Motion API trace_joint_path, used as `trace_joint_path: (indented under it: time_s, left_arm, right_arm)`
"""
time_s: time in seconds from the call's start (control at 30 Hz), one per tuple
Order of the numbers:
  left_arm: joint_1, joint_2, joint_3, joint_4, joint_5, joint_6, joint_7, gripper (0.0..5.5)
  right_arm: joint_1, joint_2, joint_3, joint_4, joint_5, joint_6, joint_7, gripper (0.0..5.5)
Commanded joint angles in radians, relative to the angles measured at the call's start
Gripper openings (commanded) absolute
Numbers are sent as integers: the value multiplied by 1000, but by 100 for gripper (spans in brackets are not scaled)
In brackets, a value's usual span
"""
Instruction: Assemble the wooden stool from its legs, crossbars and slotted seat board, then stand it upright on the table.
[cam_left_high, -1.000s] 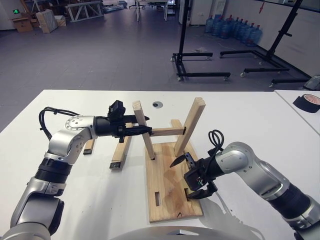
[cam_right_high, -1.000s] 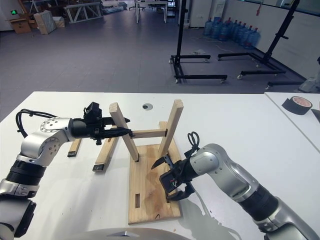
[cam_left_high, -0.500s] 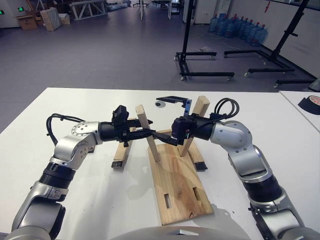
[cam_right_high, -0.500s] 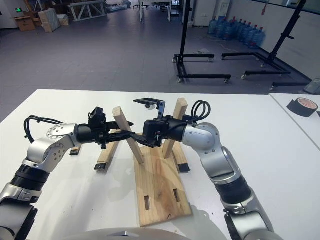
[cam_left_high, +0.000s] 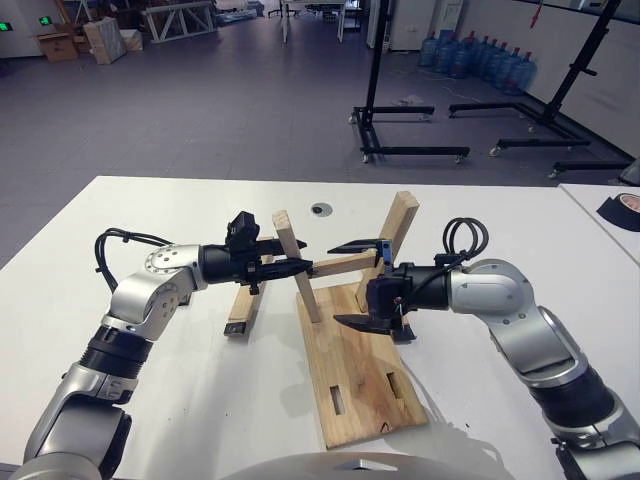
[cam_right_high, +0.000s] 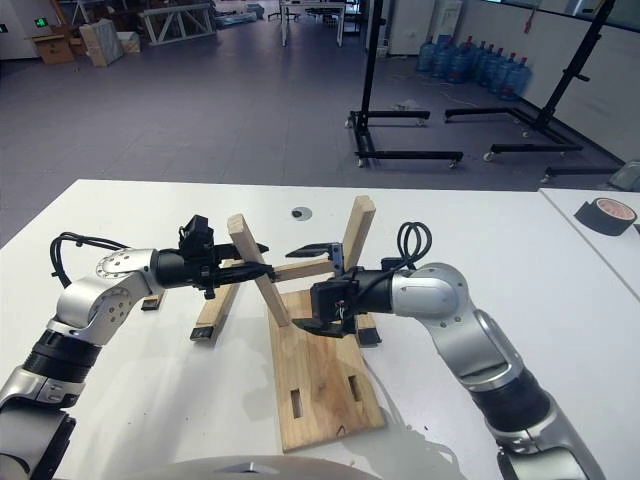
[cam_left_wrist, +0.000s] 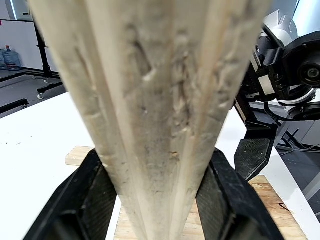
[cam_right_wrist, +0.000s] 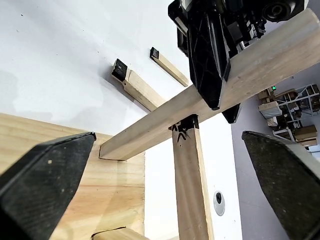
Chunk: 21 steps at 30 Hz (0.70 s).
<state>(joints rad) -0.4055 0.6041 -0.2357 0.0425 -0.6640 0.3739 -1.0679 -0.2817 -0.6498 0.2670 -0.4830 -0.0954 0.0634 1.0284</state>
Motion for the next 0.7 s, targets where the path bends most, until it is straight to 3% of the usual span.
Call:
trace_joint_path:
  time_s: [0.03,0.17,0.33,0.5,0.7]
  left_arm:
    - [175,32,-211,92,196,123,-2,202]
    - [178,33,-214,88,198,123,1,202]
    - [169,31,-222,90,202,123,-2,202]
    - [152,20,-232,82,203,125,1,202]
    - [160,-12,-224,49,182,132,63,202]
  right_arm:
    - [-108,112,-56,25,21,-1,-152,540]
    - [-210,205,-121,106,-44,4,-359,540]
    - [-183,176,29,278,-327,-81,-498,540]
    - [-13,40,304,388,-449,-101,-223,540]
    - [-30,-12,324,404,-429,-102,-170,540]
